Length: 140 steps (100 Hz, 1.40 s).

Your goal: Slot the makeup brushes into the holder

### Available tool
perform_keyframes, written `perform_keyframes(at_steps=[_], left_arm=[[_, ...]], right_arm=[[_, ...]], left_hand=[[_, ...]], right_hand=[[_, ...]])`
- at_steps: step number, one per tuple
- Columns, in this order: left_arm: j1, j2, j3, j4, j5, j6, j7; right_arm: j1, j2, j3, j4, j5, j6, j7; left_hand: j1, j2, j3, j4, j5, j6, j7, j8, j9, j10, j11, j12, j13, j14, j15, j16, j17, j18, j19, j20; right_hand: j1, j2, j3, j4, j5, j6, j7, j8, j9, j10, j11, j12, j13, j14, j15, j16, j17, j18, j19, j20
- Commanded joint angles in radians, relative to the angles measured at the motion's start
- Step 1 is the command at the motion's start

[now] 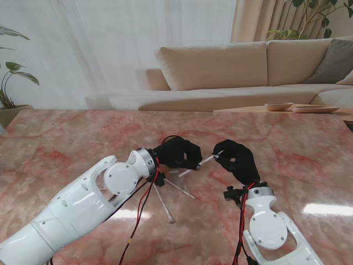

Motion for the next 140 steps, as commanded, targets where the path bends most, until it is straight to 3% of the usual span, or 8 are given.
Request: perform_keyframes(at_steps=[1, 12, 27, 56, 98, 127, 138, 140], left_arm=[[0.004, -0.005, -0.001, 0.002, 0.000, -0.005, -0.005], [0.002, -0.004, -0.001, 0.006, 0.001, -0.017, -0.005], [0.007, -0.005, -0.007, 0.011, 0.000, -0.026, 0.003], [0.036, -0.018, -0.043, 0.014, -0.004, -0.036, 0.064], [0.091, -0.069, -0.131, 0.037, 0.034, -0.045, 0.308], [0.101, -0.108, -0.177, 0.095, -0.026, -0.043, 0.424], [0.097, -0.127, -0.184, 0.131, -0.082, -0.035, 0.454], [0.096, -0.133, -0.184, 0.139, -0.094, -0.034, 0.463]], right_arm=[[-0.011, -0.001, 0.003, 0.008, 0.000, -0.003, 0.015], [-0.012, 0.004, 0.007, 0.010, -0.004, -0.017, 0.030], [-0.010, 0.009, 0.011, 0.013, -0.008, -0.035, 0.051], [-0.009, 0.017, 0.020, 0.016, -0.011, -0.052, 0.079], [-0.025, 0.014, 0.041, 0.028, -0.030, -0.020, 0.060], [-0.025, 0.014, 0.036, 0.057, -0.017, -0.008, 0.070], [-0.020, 0.013, 0.030, 0.069, -0.014, -0.011, 0.070], [-0.019, 0.013, 0.029, 0.071, -0.012, -0.011, 0.071]], left_hand=[[0.037, -0.011, 0.076, 0.035, 0.066, -0.094, 0.010, -0.041, 0.054, -0.001, -0.021, -0.018, 0.024, 0.017, 0.003, -0.002, -0.001, 0.000, 0.012, 0.021], [0.032, -0.024, 0.086, 0.036, 0.083, -0.091, 0.041, -0.128, 0.070, 0.004, -0.013, -0.045, 0.041, 0.014, 0.004, -0.010, 0.000, 0.003, 0.013, 0.021], [0.034, -0.026, 0.087, 0.036, 0.083, -0.093, 0.044, -0.132, 0.071, 0.005, -0.010, -0.047, 0.043, 0.015, 0.006, -0.008, -0.003, 0.005, 0.011, 0.020], [0.032, -0.028, 0.093, 0.035, 0.077, -0.100, 0.051, -0.121, 0.069, 0.001, -0.007, -0.048, 0.042, 0.014, 0.007, -0.005, -0.004, 0.008, 0.011, 0.021], [0.027, -0.037, 0.097, 0.031, 0.087, -0.135, 0.050, -0.139, 0.088, -0.034, -0.041, -0.054, 0.044, -0.007, -0.012, -0.024, -0.036, 0.005, -0.052, -0.015], [0.004, -0.049, 0.106, 0.016, 0.081, -0.207, 0.071, -0.167, 0.122, -0.086, -0.105, -0.044, -0.030, -0.047, -0.058, -0.056, -0.070, -0.091, -0.253, -0.121], [-0.004, -0.054, 0.107, 0.012, 0.079, -0.240, 0.074, -0.168, 0.145, -0.099, -0.120, -0.058, -0.064, -0.062, -0.070, -0.061, -0.077, -0.113, -0.314, -0.107], [-0.003, -0.056, 0.109, 0.011, 0.079, -0.240, 0.077, -0.170, 0.146, -0.097, -0.121, -0.058, -0.072, -0.062, -0.069, -0.063, -0.069, -0.117, -0.365, -0.056]], right_hand=[[-0.002, -0.013, 0.011, 0.034, -0.043, 0.034, 0.006, -0.086, -0.031, -0.016, -0.070, -0.053, -0.026, -0.037, -0.048, -0.048, -0.013, -0.029, -0.017, 0.019], [-0.068, 0.003, -0.006, 0.055, -0.083, 0.073, -0.069, -0.189, -0.099, -0.014, -0.115, -0.155, -0.043, -0.039, -0.117, -0.114, -0.020, -0.033, -0.031, 0.016], [-0.154, 0.120, -0.089, 0.182, -0.100, 0.128, -0.389, -0.115, -0.229, -0.024, -0.166, -0.353, -0.087, -0.041, -0.220, -0.174, -0.048, -0.034, -0.088, 0.016], [-0.259, 0.135, -0.318, 0.151, -0.294, 0.172, -0.579, -0.175, -0.467, -0.026, -0.295, -0.487, -0.224, -0.032, -0.481, -0.316, -0.140, -0.047, -0.366, -0.073], [-0.224, 0.252, -0.533, 0.194, -0.327, 0.171, -0.578, -0.194, -0.512, -0.034, -0.299, -0.520, -0.309, -0.034, -0.614, -0.399, -0.228, -0.055, -0.611, -0.149], [-0.222, 0.236, -0.484, 0.198, -0.317, 0.164, -0.574, -0.195, -0.495, -0.038, -0.289, -0.512, -0.312, -0.046, -0.610, -0.396, -0.239, -0.050, -0.618, -0.144], [-0.227, 0.219, -0.442, 0.190, -0.310, 0.158, -0.571, -0.196, -0.483, -0.041, -0.289, -0.508, -0.320, -0.049, -0.615, -0.397, -0.246, -0.047, -0.626, -0.145], [-0.228, 0.218, -0.437, 0.189, -0.311, 0.158, -0.572, -0.196, -0.482, -0.041, -0.289, -0.508, -0.320, -0.049, -0.615, -0.397, -0.246, -0.047, -0.627, -0.145]])
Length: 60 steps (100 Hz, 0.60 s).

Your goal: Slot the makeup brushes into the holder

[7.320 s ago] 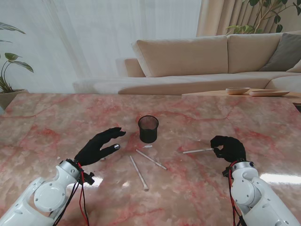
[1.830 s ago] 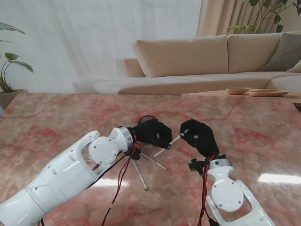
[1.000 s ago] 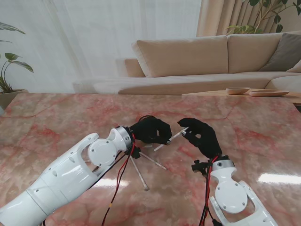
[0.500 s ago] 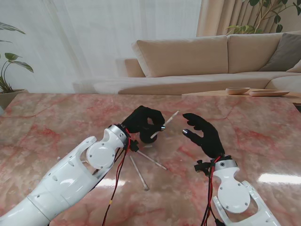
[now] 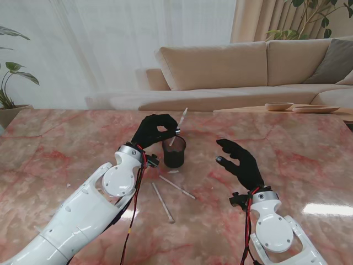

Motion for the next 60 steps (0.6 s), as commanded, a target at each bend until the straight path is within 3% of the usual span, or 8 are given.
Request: perform_keyframes(at_steps=[1, 22, 24, 27, 60], left_arm=[[-0.003, -0.020, -0.002, 0.031, -0.013, 0.013, 0.030], [-0.029, -0.052, 0.012, 0.129, -0.063, 0.007, 0.074], [-0.033, -0.055, 0.015, 0.139, -0.065, 0.005, 0.077], [-0.038, -0.059, 0.017, 0.153, -0.069, 0.003, 0.081], [-0.093, -0.112, 0.050, 0.284, -0.187, -0.032, 0.092]], right_arm=[[-0.005, -0.003, -0.006, 0.016, 0.009, 0.005, 0.015], [0.006, -0.004, -0.015, 0.035, 0.027, 0.009, 0.023], [0.007, -0.003, -0.015, 0.036, 0.027, 0.009, 0.024], [0.008, -0.003, -0.016, 0.038, 0.028, 0.009, 0.026], [0.006, 0.000, -0.019, 0.047, 0.042, 0.022, 0.046]], left_hand=[[0.015, -0.003, 0.078, 0.011, 0.053, -0.169, 0.068, 0.001, 0.059, -0.050, -0.016, -0.006, -0.042, -0.050, -0.020, -0.012, -0.017, -0.053, -0.083, 0.061], [0.008, -0.006, 0.079, 0.008, 0.046, -0.213, 0.074, 0.013, 0.054, -0.079, -0.027, -0.001, -0.095, -0.064, -0.034, -0.019, -0.035, -0.074, -0.123, 0.093], [0.002, -0.007, 0.086, 0.004, 0.045, -0.223, 0.070, 0.020, 0.058, -0.084, -0.040, 0.007, -0.100, -0.067, -0.036, -0.033, -0.029, -0.077, -0.160, 0.149], [0.000, -0.005, 0.087, 0.003, 0.043, -0.230, 0.069, 0.024, 0.058, -0.088, -0.045, 0.009, -0.109, -0.071, -0.038, -0.037, -0.030, -0.082, -0.174, 0.165], [0.001, -0.017, 0.097, 0.002, 0.042, -0.257, 0.076, 0.032, 0.059, -0.101, -0.052, 0.003, -0.135, -0.076, -0.046, -0.043, -0.039, -0.090, -0.196, 0.189]], right_hand=[[-0.016, -0.020, 0.028, 0.019, -0.007, -0.017, 0.002, -0.015, 0.014, -0.040, 0.003, -0.002, -0.016, -0.038, -0.005, -0.037, -0.017, -0.024, -0.025, -0.012], [-0.023, -0.024, 0.050, 0.013, -0.003, -0.020, 0.003, -0.015, 0.020, -0.042, 0.004, 0.003, -0.021, -0.042, -0.007, -0.038, -0.020, -0.022, -0.028, -0.010], [-0.022, -0.025, 0.051, 0.013, -0.002, -0.019, 0.003, -0.015, 0.023, -0.042, 0.005, 0.004, -0.021, -0.042, -0.007, -0.038, -0.020, -0.022, -0.028, -0.010], [-0.024, -0.026, 0.053, 0.012, -0.003, -0.019, 0.003, -0.015, 0.021, -0.042, 0.004, 0.004, -0.022, -0.043, -0.007, -0.038, -0.020, -0.022, -0.029, -0.010], [-0.026, -0.022, 0.064, 0.009, 0.005, -0.023, 0.005, -0.016, 0.034, -0.041, 0.006, 0.011, -0.020, -0.041, -0.004, -0.035, -0.017, -0.020, -0.027, -0.006]])
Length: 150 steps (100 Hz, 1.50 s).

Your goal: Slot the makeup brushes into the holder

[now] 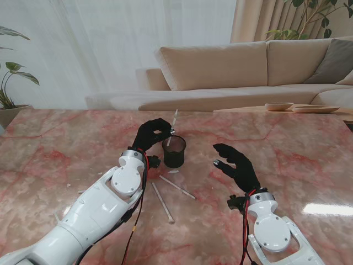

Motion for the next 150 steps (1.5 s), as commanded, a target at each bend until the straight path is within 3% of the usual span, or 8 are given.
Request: perform_keyframes(at_steps=[1, 52, 73, 76, 83, 97, 123, 150], left_arm=[[-0.011, -0.019, 0.007, 0.012, -0.019, -0.002, -0.003], [-0.121, -0.123, 0.064, 0.238, -0.109, -0.047, 0.033], [-0.131, -0.133, 0.070, 0.266, -0.120, -0.047, 0.024], [-0.129, -0.132, 0.069, 0.263, -0.120, -0.045, 0.022], [-0.125, -0.127, 0.067, 0.257, -0.121, -0.038, 0.015], [-0.119, -0.120, 0.063, 0.254, -0.122, -0.026, -0.001], [-0.118, -0.118, 0.059, 0.264, -0.119, -0.002, -0.006], [-0.123, -0.122, 0.061, 0.302, -0.118, 0.010, -0.026]], right_arm=[[-0.011, -0.001, 0.002, 0.005, 0.005, 0.010, 0.017], [-0.038, 0.007, 0.034, 0.002, 0.032, 0.008, 0.061], [-0.039, 0.007, 0.039, 0.004, 0.038, 0.010, 0.063], [-0.038, 0.007, 0.037, 0.004, 0.039, 0.011, 0.062], [-0.035, 0.006, 0.034, 0.007, 0.043, 0.011, 0.062], [-0.032, 0.006, 0.029, 0.010, 0.047, 0.009, 0.062], [-0.032, 0.006, 0.028, 0.010, 0.045, 0.006, 0.061], [-0.030, 0.006, 0.026, 0.008, 0.045, 0.010, 0.062]], left_hand=[[0.014, 0.009, 0.096, 0.005, 0.043, -0.189, 0.073, 0.033, 0.058, -0.069, -0.024, 0.003, -0.029, -0.052, -0.022, -0.009, -0.026, -0.049, -0.032, 0.026], [0.013, -0.018, 0.121, -0.004, 0.052, -0.222, 0.088, 0.006, 0.075, -0.085, -0.042, -0.038, -0.027, -0.054, -0.013, -0.008, -0.022, -0.045, -0.051, 0.062], [0.009, -0.012, 0.123, -0.007, 0.051, -0.230, 0.101, -0.012, -0.002, -0.066, -0.058, -0.027, -0.084, -0.053, -0.035, -0.015, -0.034, -0.055, -0.089, 0.068], [0.010, -0.012, 0.120, -0.005, 0.048, -0.233, 0.108, -0.022, -0.027, -0.065, -0.046, -0.035, -0.095, -0.053, -0.037, -0.018, -0.028, -0.057, -0.132, 0.108], [0.006, -0.011, 0.121, -0.007, 0.050, -0.237, 0.106, -0.017, -0.110, -0.059, 0.010, -0.070, -0.125, -0.056, -0.049, -0.025, -0.029, -0.062, -0.161, 0.120], [0.001, -0.007, 0.117, -0.007, 0.050, -0.254, 0.094, 0.003, -0.364, -0.045, 0.145, -0.320, -0.238, -0.067, -0.080, -0.045, -0.014, -0.067, -0.215, 0.032], [0.001, -0.002, 0.107, -0.006, 0.049, -0.259, 0.092, -0.002, -0.551, -0.038, 0.131, -0.376, -0.380, -0.090, -0.117, -0.087, 0.007, -0.079, -0.285, -0.114], [0.006, -0.003, 0.098, -0.003, 0.057, -0.239, 0.107, -0.073, -0.555, -0.025, 0.146, -0.392, -0.388, -0.080, -0.118, -0.101, 0.004, -0.071, -0.274, -0.149]], right_hand=[[-0.026, -0.011, 0.018, 0.009, 0.005, -0.021, 0.005, -0.015, 0.010, -0.034, 0.004, 0.011, -0.019, -0.042, -0.004, -0.035, -0.012, -0.019, -0.015, -0.005], [-0.027, -0.012, 0.035, 0.009, 0.024, -0.028, 0.012, -0.016, 0.039, -0.031, 0.007, 0.022, -0.014, -0.043, -0.002, -0.032, -0.013, -0.016, -0.016, -0.002], [-0.027, -0.010, 0.037, 0.009, 0.025, -0.028, 0.012, -0.016, 0.041, -0.033, 0.006, 0.025, -0.011, -0.041, -0.001, -0.031, -0.009, -0.016, -0.014, 0.000], [-0.027, -0.010, 0.037, 0.009, 0.026, -0.028, 0.012, -0.016, 0.042, -0.032, 0.006, 0.026, -0.011, -0.042, -0.001, -0.030, -0.008, -0.015, -0.014, 0.000], [-0.026, -0.011, 0.038, 0.009, 0.028, -0.030, 0.013, -0.016, 0.041, -0.032, 0.006, 0.026, -0.009, -0.041, 0.000, -0.030, -0.007, -0.015, -0.013, 0.001], [-0.026, -0.012, 0.040, 0.008, 0.029, -0.031, 0.014, -0.016, 0.043, -0.032, 0.007, 0.028, -0.007, -0.041, 0.001, -0.029, -0.005, -0.015, -0.012, 0.002], [-0.025, -0.012, 0.045, 0.008, 0.031, -0.032, 0.016, -0.016, 0.047, -0.032, 0.007, 0.030, -0.006, -0.042, 0.002, -0.028, -0.003, -0.014, -0.011, 0.002], [-0.024, -0.011, 0.050, 0.008, 0.031, -0.032, 0.017, -0.017, 0.047, -0.032, 0.007, 0.030, -0.005, -0.040, 0.002, -0.028, -0.002, -0.013, -0.010, 0.002]])
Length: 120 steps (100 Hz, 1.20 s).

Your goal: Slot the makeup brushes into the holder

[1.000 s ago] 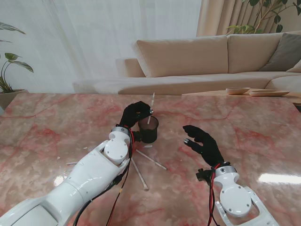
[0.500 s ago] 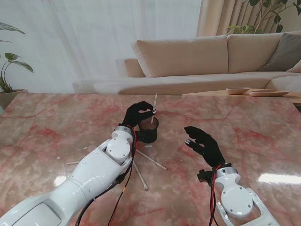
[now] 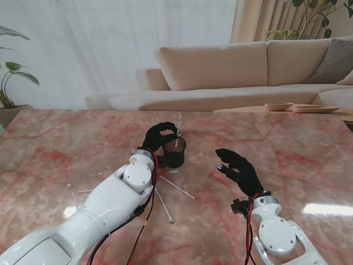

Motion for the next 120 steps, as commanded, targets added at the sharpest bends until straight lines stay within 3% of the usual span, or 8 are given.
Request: perform_keyframes(at_steps=[1, 23, 40, 47, 55, 82, 96, 120], left_arm=[[-0.002, -0.004, 0.003, 0.025, 0.000, 0.002, -0.011], [0.002, -0.005, 0.001, 0.038, -0.006, -0.002, -0.020], [0.007, 0.011, -0.001, 0.024, -0.005, -0.008, -0.053], [0.008, 0.016, -0.002, 0.021, -0.001, -0.011, -0.061], [0.011, 0.022, -0.003, 0.013, -0.001, -0.011, -0.070], [0.022, 0.040, -0.012, -0.011, 0.001, -0.016, -0.088], [0.048, 0.078, -0.028, -0.081, 0.020, -0.020, -0.113], [0.119, 0.169, -0.089, -0.263, 0.096, -0.020, -0.184]], right_arm=[[-0.005, -0.002, -0.003, 0.002, 0.005, 0.007, 0.013], [-0.007, -0.003, -0.002, -0.001, 0.007, 0.014, 0.012], [-0.008, -0.003, -0.002, -0.002, 0.006, 0.013, 0.010], [-0.006, -0.003, -0.002, -0.002, 0.005, 0.011, 0.011], [-0.005, -0.003, -0.003, -0.001, 0.005, 0.010, 0.011], [-0.005, -0.002, -0.003, -0.001, 0.002, 0.005, 0.011], [-0.005, -0.002, -0.001, -0.003, -0.003, 0.006, 0.011], [-0.007, 0.001, 0.000, -0.011, -0.049, 0.027, 0.002]], left_hand=[[0.006, 0.028, 0.066, 0.012, 0.059, -0.173, 0.106, -0.005, -0.021, -0.002, 0.022, -0.006, -0.024, -0.038, -0.015, -0.009, 0.003, -0.041, -0.013, -0.011], [0.013, 0.017, 0.058, 0.011, 0.076, -0.116, 0.081, -0.077, -0.030, 0.005, 0.014, -0.007, -0.028, -0.035, -0.023, -0.014, 0.001, -0.037, -0.010, -0.017], [-0.019, -0.081, 0.075, -0.017, 0.007, -0.002, -0.190, -0.060, -0.077, 0.022, -0.010, -0.024, -0.049, -0.028, -0.044, -0.025, 0.004, -0.029, -0.024, -0.062], [-0.068, -0.095, 0.124, -0.004, -0.013, 0.031, -0.259, -0.024, -0.094, 0.026, -0.017, -0.028, -0.058, -0.026, -0.051, -0.027, 0.005, -0.028, -0.031, -0.078], [-0.121, -0.076, 0.180, 0.071, -0.049, 0.057, -0.319, 0.014, -0.111, 0.029, -0.022, -0.033, -0.065, -0.026, -0.057, -0.028, 0.006, -0.027, -0.036, -0.093], [-0.134, -0.049, 0.173, 0.085, -0.074, 0.072, -0.341, 0.032, -0.129, 0.032, -0.031, -0.041, -0.072, -0.025, -0.069, -0.034, 0.009, -0.025, -0.041, -0.105], [-0.138, -0.017, 0.155, 0.092, -0.102, 0.121, -0.396, 0.036, -0.126, 0.034, -0.052, -0.086, -0.039, -0.032, -0.109, -0.089, -0.010, -0.018, 0.029, 0.001], [-0.198, 0.000, 0.072, 0.081, -0.195, 0.194, -0.521, -0.009, -0.150, 0.030, -0.117, -0.196, -0.035, -0.060, -0.245, -0.250, -0.006, -0.011, 0.003, 0.003]], right_hand=[[-0.024, -0.011, 0.019, 0.008, 0.018, -0.029, 0.013, -0.015, 0.022, -0.031, 0.007, 0.018, -0.005, -0.040, 0.002, -0.028, -0.002, -0.013, -0.010, 0.002], [-0.024, -0.011, 0.019, 0.007, 0.018, -0.029, 0.013, -0.015, 0.023, -0.030, 0.009, 0.020, -0.002, -0.040, 0.004, -0.027, -0.003, -0.013, -0.010, 0.002], [-0.024, -0.013, 0.019, 0.007, 0.017, -0.030, 0.013, -0.016, 0.022, -0.031, 0.009, 0.020, -0.003, -0.038, 0.004, -0.027, -0.003, -0.013, -0.010, 0.002], [-0.024, -0.012, 0.019, 0.007, 0.017, -0.031, 0.013, -0.016, 0.023, -0.031, 0.009, 0.021, -0.002, -0.037, 0.004, -0.027, -0.003, -0.013, -0.010, 0.002], [-0.024, -0.013, 0.019, 0.007, 0.017, -0.030, 0.013, -0.016, 0.021, -0.034, 0.008, 0.021, -0.003, -0.039, 0.003, -0.027, -0.003, -0.013, -0.010, 0.003], [-0.024, -0.014, 0.017, 0.007, 0.016, -0.031, 0.012, -0.017, 0.020, -0.032, 0.007, 0.020, -0.007, -0.040, 0.001, -0.028, -0.003, -0.014, -0.010, 0.002], [-0.024, -0.015, 0.017, 0.006, 0.017, -0.030, 0.013, -0.017, 0.020, -0.031, 0.007, 0.020, -0.003, -0.036, 0.002, -0.028, -0.001, -0.014, -0.010, 0.002], [-0.025, -0.020, 0.014, 0.005, 0.017, -0.029, 0.013, -0.017, 0.024, -0.029, 0.009, 0.021, 0.021, -0.031, 0.016, -0.021, 0.015, -0.012, 0.000, 0.006]])
